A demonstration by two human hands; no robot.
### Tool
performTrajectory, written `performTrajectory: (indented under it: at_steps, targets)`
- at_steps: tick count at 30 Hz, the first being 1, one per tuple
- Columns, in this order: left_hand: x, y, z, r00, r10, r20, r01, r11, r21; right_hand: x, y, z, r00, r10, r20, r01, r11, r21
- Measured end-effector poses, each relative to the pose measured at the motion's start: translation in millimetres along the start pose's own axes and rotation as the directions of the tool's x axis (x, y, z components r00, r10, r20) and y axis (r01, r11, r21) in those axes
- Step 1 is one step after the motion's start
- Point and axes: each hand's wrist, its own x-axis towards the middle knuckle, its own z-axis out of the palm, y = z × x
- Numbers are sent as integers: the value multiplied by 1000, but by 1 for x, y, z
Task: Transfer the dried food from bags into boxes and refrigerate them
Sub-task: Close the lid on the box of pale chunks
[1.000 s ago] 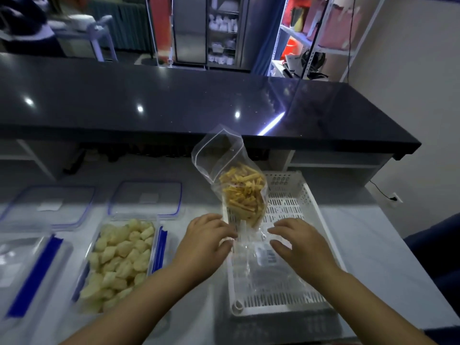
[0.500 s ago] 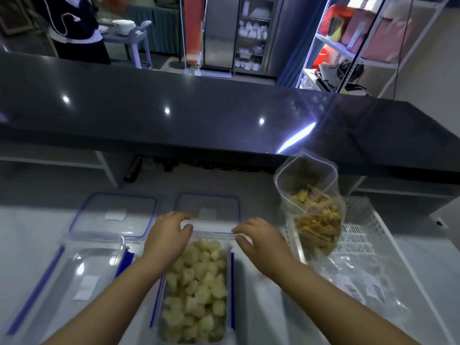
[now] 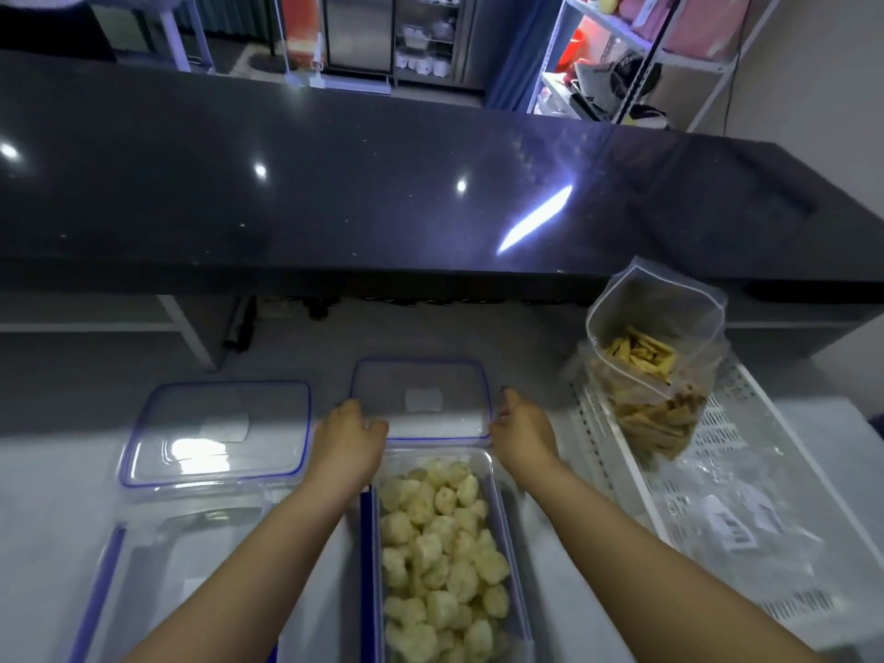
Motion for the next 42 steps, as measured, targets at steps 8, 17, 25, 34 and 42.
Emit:
performTrajectory:
  at_steps: [8, 17, 25, 34, 42]
  targets:
    - [-25, 5, -13, 989, 24, -149, -75, 936, -344, -30, 6, -21, 997, -32, -76, 68, 842, 536]
    - [-89, 36, -23, 988, 51, -146, -133, 759, -637, -88, 24, -51, 913, -304, -272, 406, 618, 673]
    - [-134, 37, -15, 992, 52, -115, -119, 696, -708, -126, 68, -49, 320, -814, -485, 870, 456, -191]
    - [-165, 5, 9, 997, -59, -42, 22, 801, -598, -162, 93, -21, 50, -976, -211, 901, 135, -411]
    - [-171, -14, 22, 999, -53, 7, 48, 832, -552, -179, 91, -8, 77, -992, -101, 918, 110, -380]
